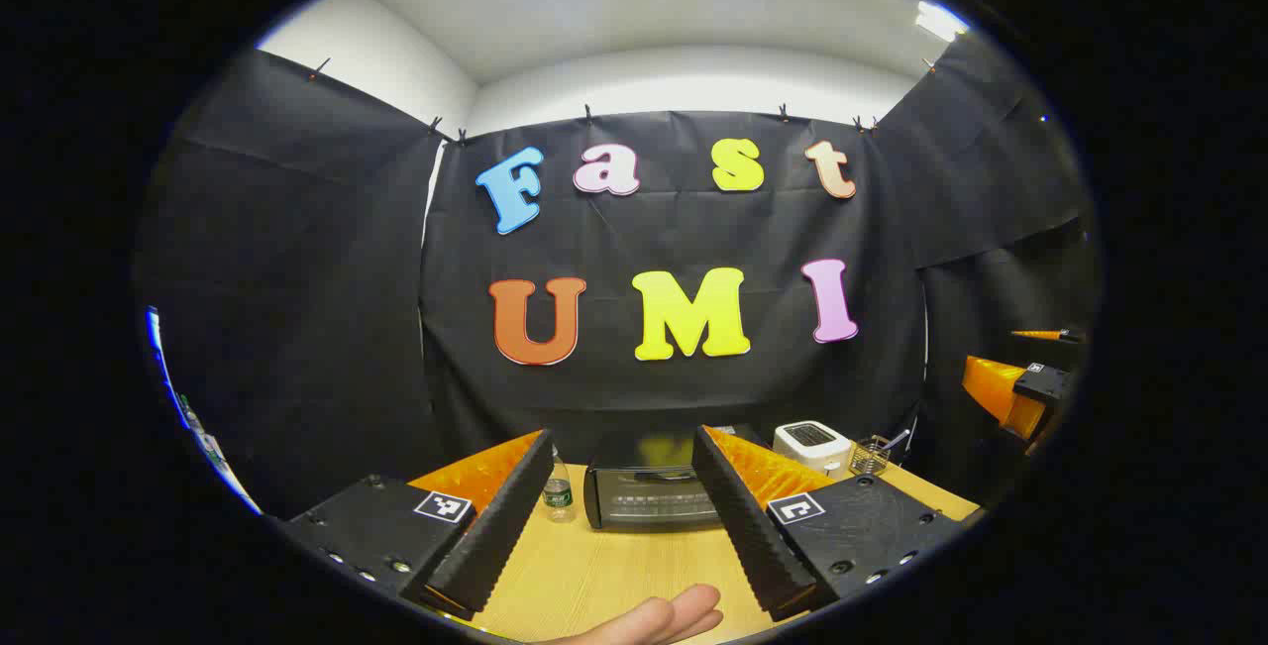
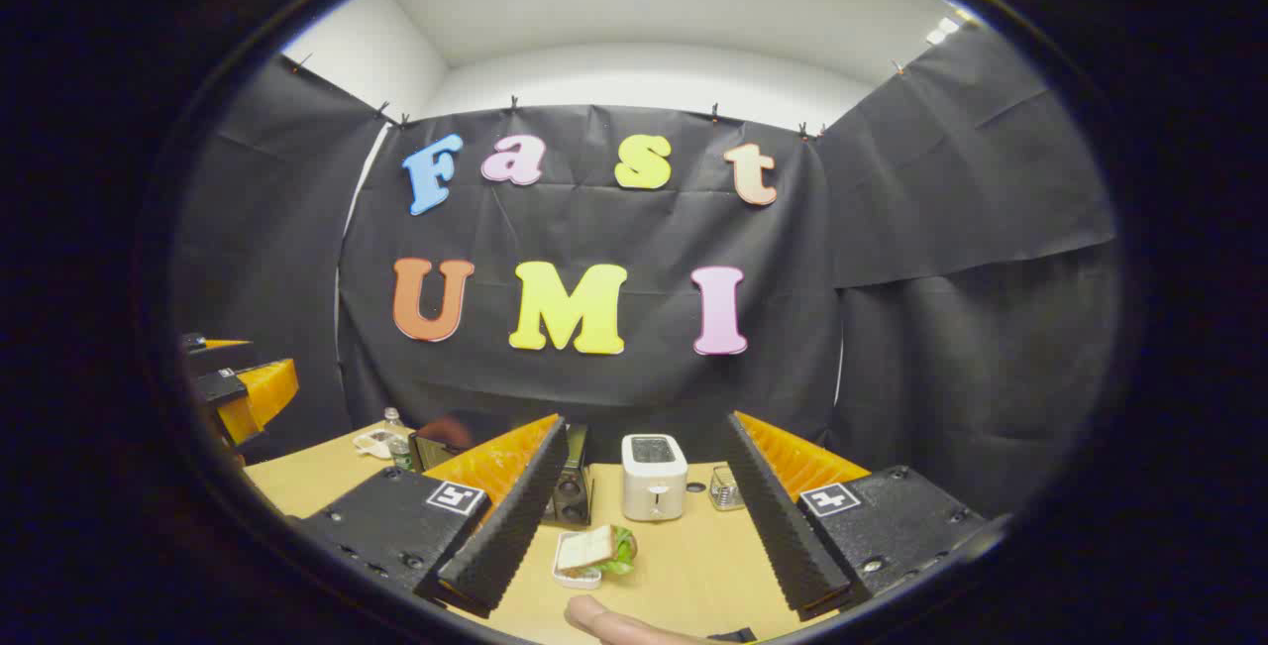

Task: Open the electric oven with the left hand, put the food in, and close the electric oven.

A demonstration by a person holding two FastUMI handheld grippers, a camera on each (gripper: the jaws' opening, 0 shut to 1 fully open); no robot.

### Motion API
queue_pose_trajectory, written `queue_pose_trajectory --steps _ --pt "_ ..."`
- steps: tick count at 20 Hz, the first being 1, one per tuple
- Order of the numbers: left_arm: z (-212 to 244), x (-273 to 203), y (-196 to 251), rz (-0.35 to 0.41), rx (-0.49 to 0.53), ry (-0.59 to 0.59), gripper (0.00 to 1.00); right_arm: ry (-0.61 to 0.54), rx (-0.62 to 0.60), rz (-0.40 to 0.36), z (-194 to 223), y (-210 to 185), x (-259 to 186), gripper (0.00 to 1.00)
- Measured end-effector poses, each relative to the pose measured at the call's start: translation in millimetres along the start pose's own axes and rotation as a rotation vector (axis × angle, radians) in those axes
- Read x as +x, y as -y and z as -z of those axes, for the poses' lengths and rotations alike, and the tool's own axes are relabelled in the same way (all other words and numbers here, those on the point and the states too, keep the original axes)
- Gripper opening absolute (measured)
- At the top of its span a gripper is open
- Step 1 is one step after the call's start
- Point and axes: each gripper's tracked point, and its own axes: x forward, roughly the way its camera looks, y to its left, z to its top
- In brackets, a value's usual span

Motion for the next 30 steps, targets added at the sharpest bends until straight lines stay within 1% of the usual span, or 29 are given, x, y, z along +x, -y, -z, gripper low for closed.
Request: queue_pose_trajectory --steps 3,5,6,7,10,12,15,20,26,30 --pt "4 -3 6 0.019 0.009 -0.015 0.93 -0.008 -0.002 0.048 2 14 1 1.00" --pt "4 -1 13 0.045 0.010 -0.015 0.93 -0.012 0.008 0.069 1 20 0 1.00" --pt "6 -2 16 0.058 0.011 -0.019 0.82 -0.012 0.010 0.078 1 23 0 1.00" --pt "7 -2 17 0.063 0.011 -0.022 0.93 -0.012 0.011 0.087 1 28 0 1.00" --pt "7 -1 20 0.067 0.014 -0.024 0.96 -0.008 0.018 0.098 -3 35 0 1.00" --pt "8 0 21 0.066 0.011 -0.024 0.96 -0.011 0.019 0.100 -2 37 -1 1.00" --pt "11 2 24 0.075 -0.011 -0.037 0.96 -0.012 0.031 0.087 -2 38 -1 1.00" --pt "9 14 19 0.056 -0.019 -0.036 0.96 -0.028 0.035 0.071 2 43 8 1.00" --pt "18 59 30 0.064 -0.031 -0.062 0.96 -0.037 0.035 0.046 2 44 26 1.00" --pt "34 107 43 0.102 -0.086 -0.095 0.96 -0.040 0.041 0.041 3 49 41 1.00"
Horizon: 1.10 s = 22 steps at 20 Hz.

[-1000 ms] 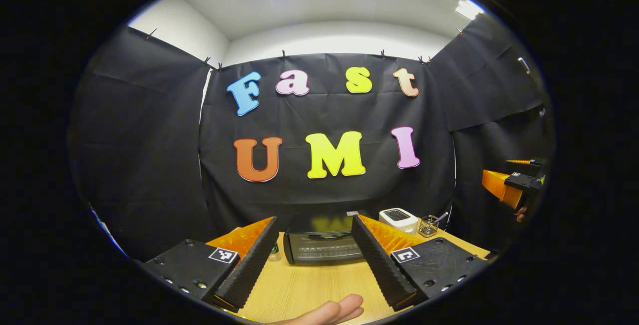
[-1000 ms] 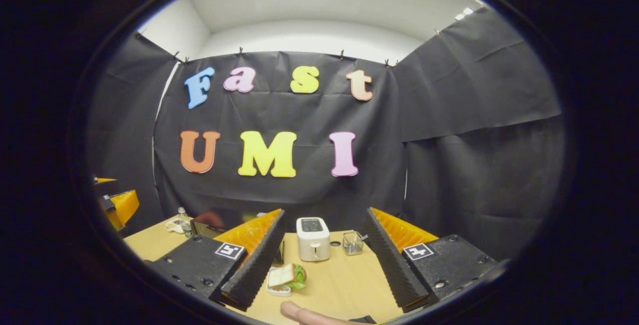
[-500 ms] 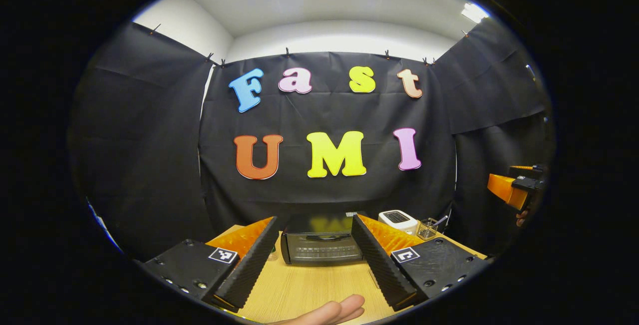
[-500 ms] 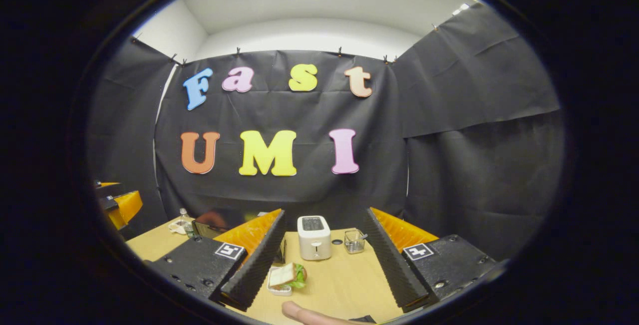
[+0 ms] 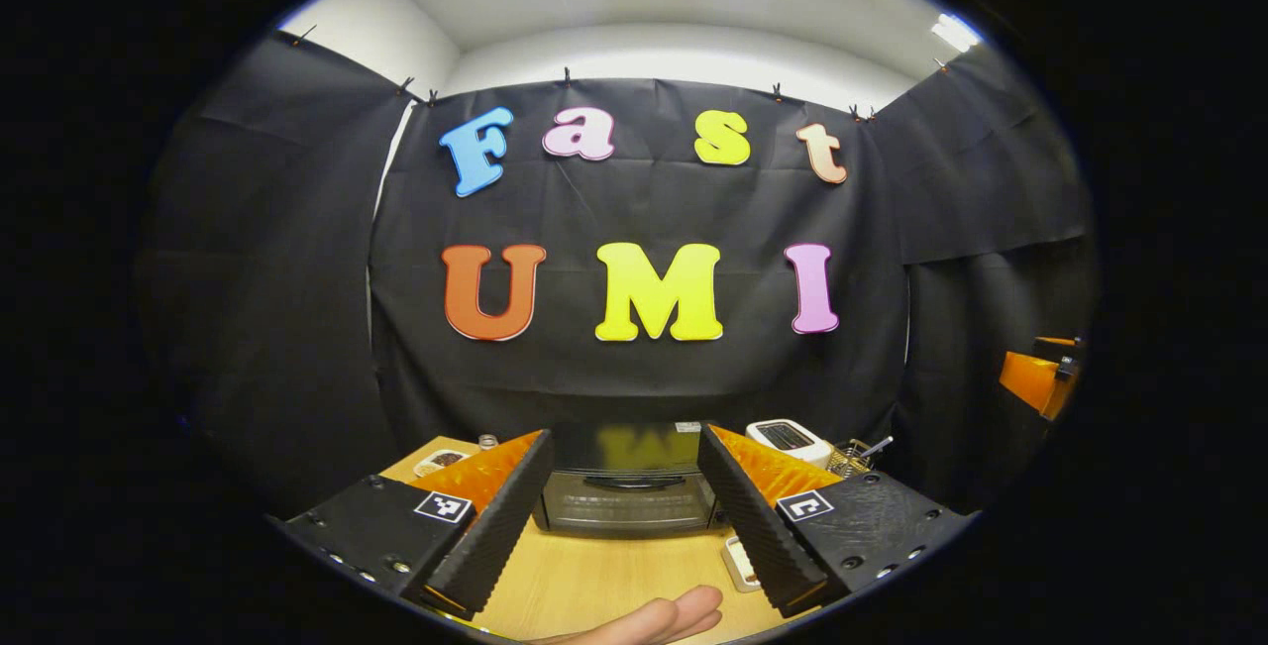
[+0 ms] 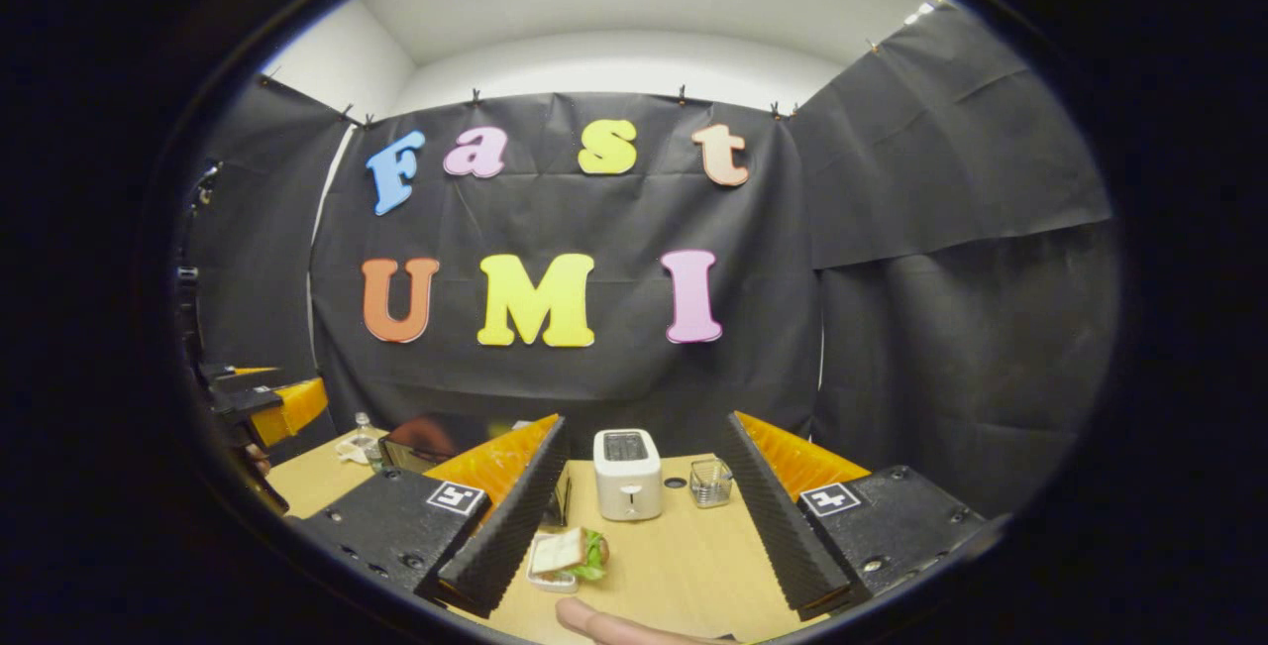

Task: Open the electric oven with the left hand, put the food in, and close the electric oven.

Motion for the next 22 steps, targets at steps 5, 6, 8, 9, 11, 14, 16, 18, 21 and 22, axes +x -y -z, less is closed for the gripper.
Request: queue_pose_trajectory --steps 5,6,8,9,11,14,16,18,21,22 --pt "26 73 -3 0.007 0.003 -0.059 0.95 -0.026 0.015 -0.009 10 4 25 1.00" --pt "35 88 -2 0.007 0.010 -0.080 0.84 -0.029 0.011 -0.013 10 4 29 1.00" --pt "55 116 1 0.008 0.022 -0.127 0.93 -0.025 -0.003 -0.012 11 5 37 1.00" --pt "67 130 3 0.010 0.025 -0.157 0.82 -0.023 -0.008 -0.015 11 5 39 1.00" --pt "89 152 10 0.029 0.024 -0.213 0.93 -0.023 -0.009 -0.020 13 7 43 0.95" --pt "120 178 12 0.032 0.034 -0.292 0.93 -0.027 -0.002 -0.018 18 13 47 1.00" --pt "137 193 11 0.033 0.033 -0.338 0.93 -0.031 -0.001 -0.015 21 16 49 0.95" --pt "153 206 11 0.027 0.035 -0.376 0.93 -0.035 0.000 -0.016 23 18 50 0.95" --pt "173 217 11 0.025 0.028 -0.425 0.94 -0.019 0.012 -0.029 22 19 49 1.00" --pt "178 219 10 0.025 0.026 -0.437 0.94 -0.008 0.019 -0.038 20 18 48 1.00"
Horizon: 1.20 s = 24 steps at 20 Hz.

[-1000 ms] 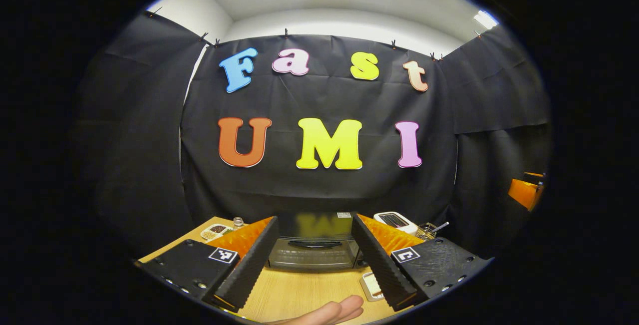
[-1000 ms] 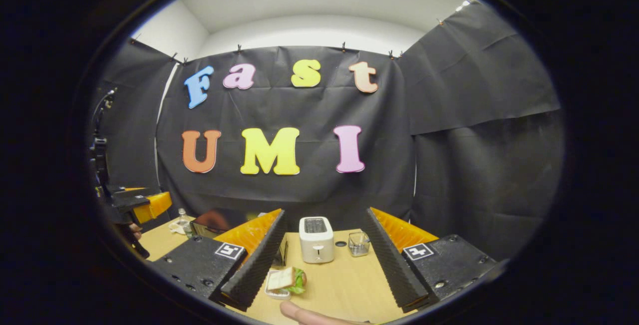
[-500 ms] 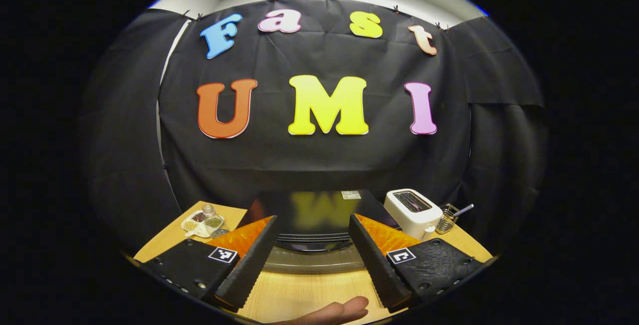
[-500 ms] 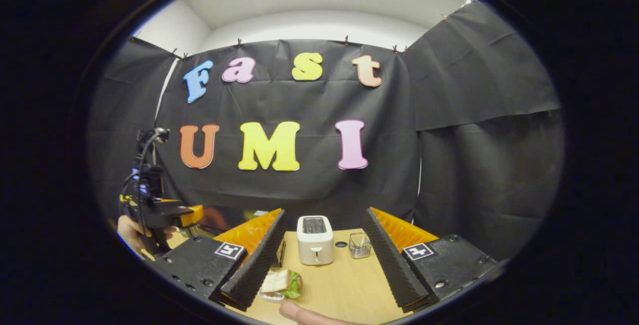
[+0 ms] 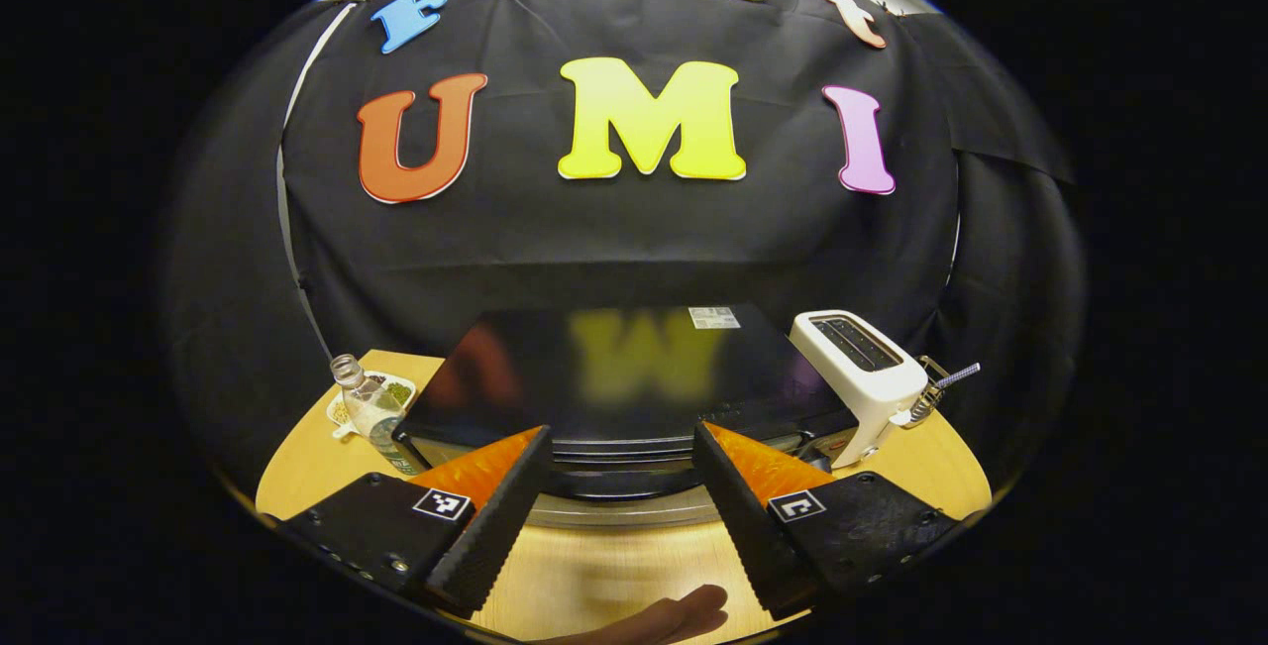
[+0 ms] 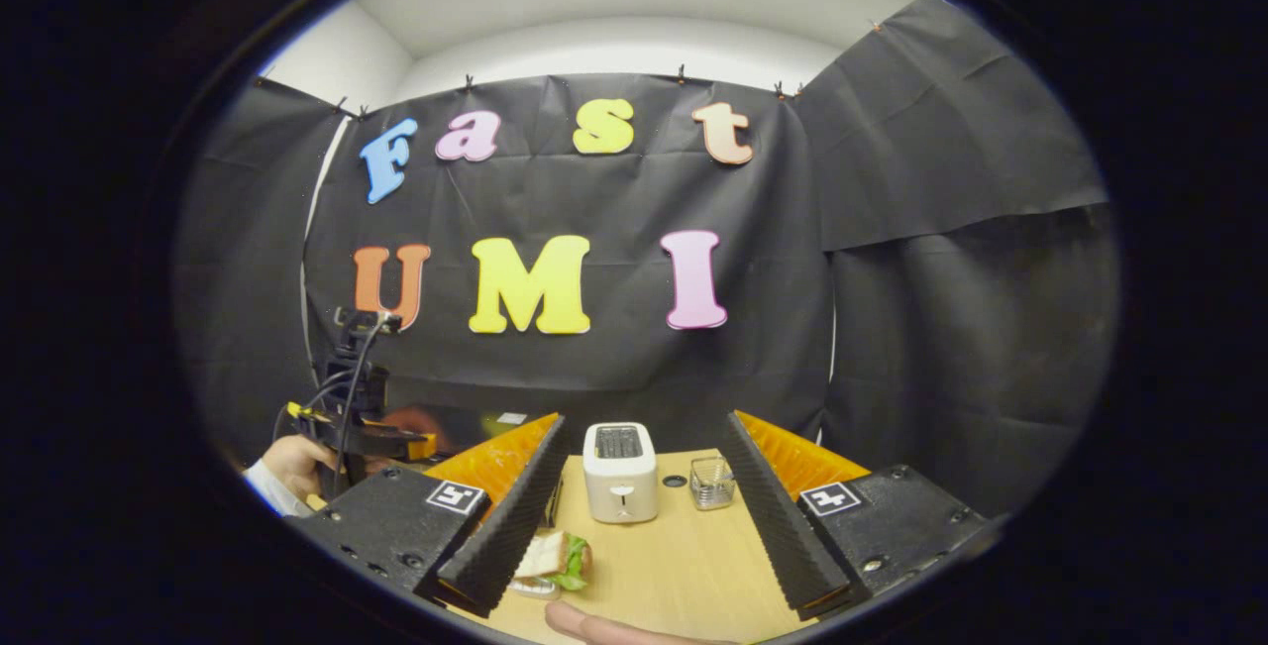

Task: Open the electric oven with the left hand, put the food in, and close the electric oven.

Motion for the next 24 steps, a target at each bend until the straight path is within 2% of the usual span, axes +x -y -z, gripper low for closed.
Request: queue_pose_trajectory --steps 2,3,4,5,11,14,15,16,17,24 --pt "10 8 0 -0.010 -0.002 -0.035 0.93 0.013 0.011 -0.009 3 1 -2 1.00" --pt "16 11 -1 -0.018 0.001 -0.056 0.93 0.019 0.017 -0.011 3 2 -3 0.95" --pt "19 13 -5 -0.040 0.011 -0.066 0.94 0.018 0.018 -0.008 4 5 -3 0.95" --pt "18 15 -6 -0.040 0.015 -0.062 0.96 0.015 0.018 -0.005 5 6 -3 1.00" --pt "19 10 -6 -0.039 0.012 -0.061 0.98 -0.008 0.025 -0.003 12 8 -2 1.00" --pt "26 -1 -5 -0.041 0.011 -0.047 0.97 -0.019 0.033 -0.002 16 9 -4 1.00" --pt "28 -5 -4 -0.042 0.014 -0.036 0.98 -0.019 0.036 -0.001 17 10 -5 0.95" --pt "31 -9 -4 -0.041 0.014 -0.029 0.97 -0.021 0.039 0.000 18 11 -6 0.95" --pt "36 -16 -3 -0.039 0.011 -0.024 0.97 -0.024 0.040 0.001 19 12 -7 1.00" --pt "78 -55 1 -0.028 0.006 0.014 0.98 -0.034 0.012 -0.047 24 2 -22 1.00"
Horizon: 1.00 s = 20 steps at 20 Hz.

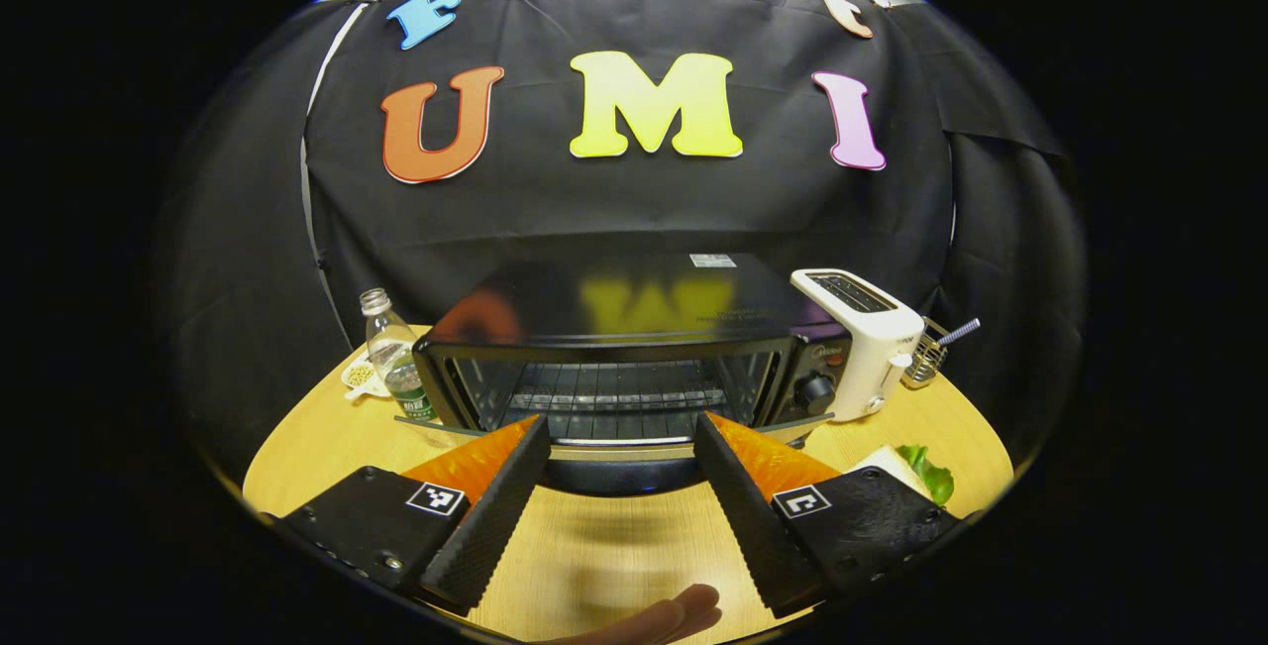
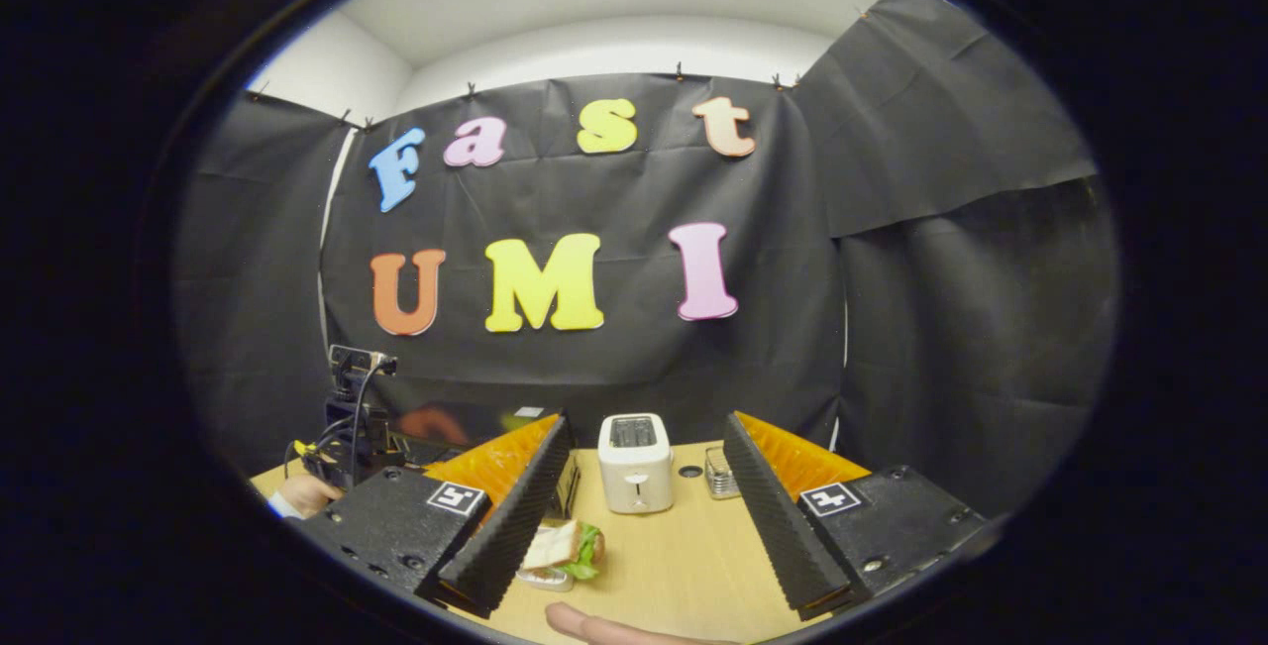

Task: Open the electric oven with the left hand, put the food in, and close the electric oven.

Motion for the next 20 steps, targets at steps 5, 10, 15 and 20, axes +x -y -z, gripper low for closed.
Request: queue_pose_trajectory --steps 5,10,15,20 --pt "49 -25 3 -0.002 -0.012 -0.003 0.98 -0.005 -0.016 -0.002 6 0 -11 1.00" --pt "87 -32 7 -0.003 -0.017 -0.009 0.97 -0.025 -0.015 -0.008 19 -4 -10 1.00" --pt "115 -31 14 -0.003 0.006 -0.032 0.96 -0.085 -0.025 -0.020 50 -12 -3 1.00" --pt "163 -20 19 0.001 0.012 -0.135 0.94 -0.128 -0.019 0.005 72 -10 9 1.00"
